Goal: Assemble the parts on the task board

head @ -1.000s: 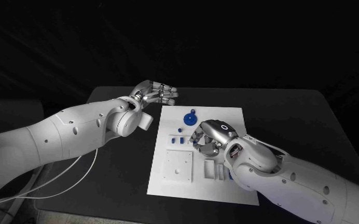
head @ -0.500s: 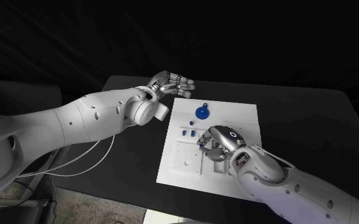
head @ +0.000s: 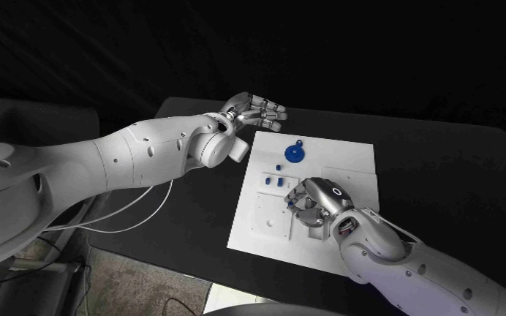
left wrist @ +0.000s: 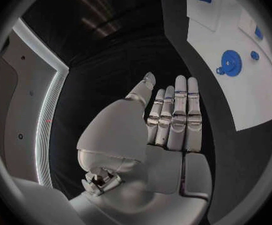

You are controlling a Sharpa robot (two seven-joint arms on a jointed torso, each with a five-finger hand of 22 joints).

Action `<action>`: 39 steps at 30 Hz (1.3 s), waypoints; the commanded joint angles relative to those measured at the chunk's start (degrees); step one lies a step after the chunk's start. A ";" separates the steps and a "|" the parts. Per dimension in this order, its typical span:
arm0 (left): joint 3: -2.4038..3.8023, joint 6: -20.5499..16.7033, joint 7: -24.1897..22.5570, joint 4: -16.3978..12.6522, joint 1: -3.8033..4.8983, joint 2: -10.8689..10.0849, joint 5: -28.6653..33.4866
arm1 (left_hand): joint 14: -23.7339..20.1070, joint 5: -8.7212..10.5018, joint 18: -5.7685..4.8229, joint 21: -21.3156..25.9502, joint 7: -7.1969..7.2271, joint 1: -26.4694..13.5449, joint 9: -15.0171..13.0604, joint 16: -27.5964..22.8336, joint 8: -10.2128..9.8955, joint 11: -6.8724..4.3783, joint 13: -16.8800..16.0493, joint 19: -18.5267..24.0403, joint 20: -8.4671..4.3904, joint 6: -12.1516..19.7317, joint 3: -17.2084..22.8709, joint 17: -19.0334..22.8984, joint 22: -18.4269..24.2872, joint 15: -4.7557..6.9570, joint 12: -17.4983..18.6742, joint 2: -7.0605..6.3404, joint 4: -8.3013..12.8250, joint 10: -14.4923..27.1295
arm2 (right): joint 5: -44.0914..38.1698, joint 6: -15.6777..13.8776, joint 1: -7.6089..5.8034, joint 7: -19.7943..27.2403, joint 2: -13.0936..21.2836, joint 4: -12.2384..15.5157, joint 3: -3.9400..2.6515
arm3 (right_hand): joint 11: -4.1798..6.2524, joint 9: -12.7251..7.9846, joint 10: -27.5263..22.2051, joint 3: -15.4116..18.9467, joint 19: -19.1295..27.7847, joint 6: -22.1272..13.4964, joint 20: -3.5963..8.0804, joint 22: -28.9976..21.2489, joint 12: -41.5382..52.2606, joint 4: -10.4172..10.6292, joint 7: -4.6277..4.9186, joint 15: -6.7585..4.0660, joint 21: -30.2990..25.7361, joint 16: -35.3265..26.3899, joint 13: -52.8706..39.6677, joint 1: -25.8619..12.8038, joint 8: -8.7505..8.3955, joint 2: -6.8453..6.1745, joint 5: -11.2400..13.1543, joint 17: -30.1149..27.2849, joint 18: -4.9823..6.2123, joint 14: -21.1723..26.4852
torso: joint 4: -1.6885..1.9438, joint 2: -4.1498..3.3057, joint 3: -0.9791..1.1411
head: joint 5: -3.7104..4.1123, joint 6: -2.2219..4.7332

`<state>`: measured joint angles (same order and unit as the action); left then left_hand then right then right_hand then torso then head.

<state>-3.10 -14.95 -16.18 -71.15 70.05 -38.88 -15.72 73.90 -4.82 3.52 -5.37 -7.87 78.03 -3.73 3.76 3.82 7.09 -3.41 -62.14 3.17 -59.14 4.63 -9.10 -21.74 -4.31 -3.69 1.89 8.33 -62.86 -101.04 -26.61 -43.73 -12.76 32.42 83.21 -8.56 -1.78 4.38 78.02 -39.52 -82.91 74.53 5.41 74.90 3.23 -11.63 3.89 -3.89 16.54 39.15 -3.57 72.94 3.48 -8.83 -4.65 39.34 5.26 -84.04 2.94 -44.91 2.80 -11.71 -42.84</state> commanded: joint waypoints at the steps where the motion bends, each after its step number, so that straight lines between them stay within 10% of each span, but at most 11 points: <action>1: 0.05 -0.10 -0.60 -0.09 0.07 0.20 0.36 | -0.40 -0.19 -0.54 -0.02 -0.23 -0.11 0.03 -0.08 0.06 0.13 0.06 0.26 0.15 -0.32 0.12 0.05 0.05 -0.08 0.15 0.39 -0.10 -0.26 | -0.26 -0.78 0.12 0.92 -0.40 -0.43 0.02 | 0.79 0.05 1.11 0.01 -0.18 0.22 -0.01 1.71 0.22 -0.30 0.18 -0.27 0.26 0.15 -0.07 -0.09 0.20 0.50 0.37 -0.05 1.11 -0.09 | -0.04 0.04 -0.06 | -0.34 -0.20; 39: 0.04 0.14 -0.31 -0.08 0.10 0.53 0.33 | -0.37 -0.16 -0.57 -0.10 -0.22 -0.02 0.03 -0.08 0.06 0.13 0.06 0.21 0.14 -0.35 0.22 0.05 0.42 -0.08 0.15 0.27 -0.35 -0.26 | -2.48 0.50 0.19 0.08 -2.35 -2.91 1.93 | 0.75 -0.06 0.92 0.72 -0.18 0.15 -0.06 1.74 0.22 -0.56 0.22 -0.23 0.88 1.15 -0.07 0.22 0.19 0.99 1.28 -0.91 1.01 0.13 | -0.13 0.06 0.02 | -1.16 -1.16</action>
<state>-3.11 -14.94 -16.09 -71.15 70.06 -38.42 -15.68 73.90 -4.82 3.52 -5.37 -7.87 78.03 -3.73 3.76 3.82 7.09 -3.41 -62.14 3.17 -59.14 4.79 -9.11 -21.39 -4.31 -3.69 1.89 8.17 -62.86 -102.54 -26.37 -43.64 -12.57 30.14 80.42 -6.75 -1.50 4.29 78.11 -38.98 -82.90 74.53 5.40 74.94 3.31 -12.17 3.89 -3.90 17.10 40.17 -3.53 73.26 3.34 -8.52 -3.72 38.48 5.24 -84.03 2.82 -44.84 2.83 -12.83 -43.99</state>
